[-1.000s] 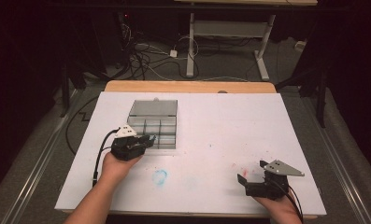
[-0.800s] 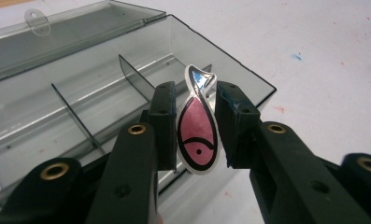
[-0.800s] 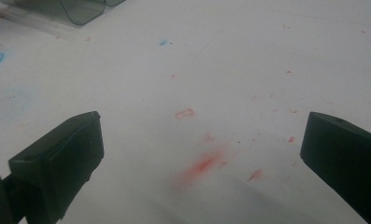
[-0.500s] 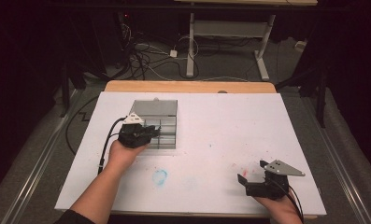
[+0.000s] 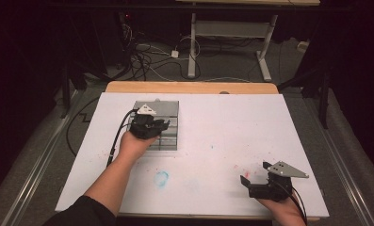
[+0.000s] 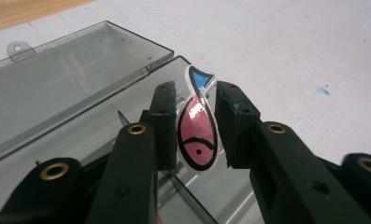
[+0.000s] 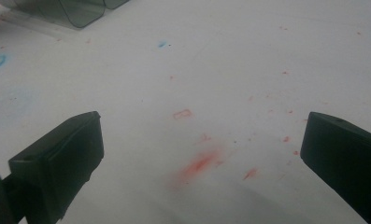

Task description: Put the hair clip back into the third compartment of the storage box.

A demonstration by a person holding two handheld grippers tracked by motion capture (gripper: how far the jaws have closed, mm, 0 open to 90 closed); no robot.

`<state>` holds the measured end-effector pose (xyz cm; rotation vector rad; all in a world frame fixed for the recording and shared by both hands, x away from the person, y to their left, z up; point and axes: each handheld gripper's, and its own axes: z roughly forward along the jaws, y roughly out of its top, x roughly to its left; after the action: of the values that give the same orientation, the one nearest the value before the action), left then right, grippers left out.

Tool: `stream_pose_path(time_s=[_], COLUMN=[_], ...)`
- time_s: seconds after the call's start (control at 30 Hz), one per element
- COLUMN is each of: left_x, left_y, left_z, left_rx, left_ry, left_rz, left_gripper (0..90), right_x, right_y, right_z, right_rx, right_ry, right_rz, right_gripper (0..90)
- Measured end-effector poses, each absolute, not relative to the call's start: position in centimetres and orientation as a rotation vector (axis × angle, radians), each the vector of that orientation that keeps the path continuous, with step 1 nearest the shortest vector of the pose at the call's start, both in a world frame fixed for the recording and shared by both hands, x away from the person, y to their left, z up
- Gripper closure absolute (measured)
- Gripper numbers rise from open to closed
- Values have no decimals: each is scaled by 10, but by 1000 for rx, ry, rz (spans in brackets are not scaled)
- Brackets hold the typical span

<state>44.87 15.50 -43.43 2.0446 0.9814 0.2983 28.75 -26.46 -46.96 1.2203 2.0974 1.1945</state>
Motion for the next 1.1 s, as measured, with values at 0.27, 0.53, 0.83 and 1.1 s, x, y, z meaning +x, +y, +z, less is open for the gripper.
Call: stream_pose_path(time_s=[0.27,0.53,0.83,1.1], left_x=[462,467,470,470], left_y=[148,140,136,139], left_z=[-438,-442,-442,-442], left_rx=[2083,2137,2167,2157], left_ry=[1024,1030,1045,1054], left_rz=[301,281,280,254], left_gripper=[682,682,682,574], right_x=[288,287,287,287], right_y=[-267,-266,-266,-266], right_z=[-469,-469,-469,-468], right_rx=[1218,1217,1215,1216], right_ry=[2095,2095,2096,2093], right_rz=[1199,1200,1201,1202], right_gripper=[3,4,4,4])
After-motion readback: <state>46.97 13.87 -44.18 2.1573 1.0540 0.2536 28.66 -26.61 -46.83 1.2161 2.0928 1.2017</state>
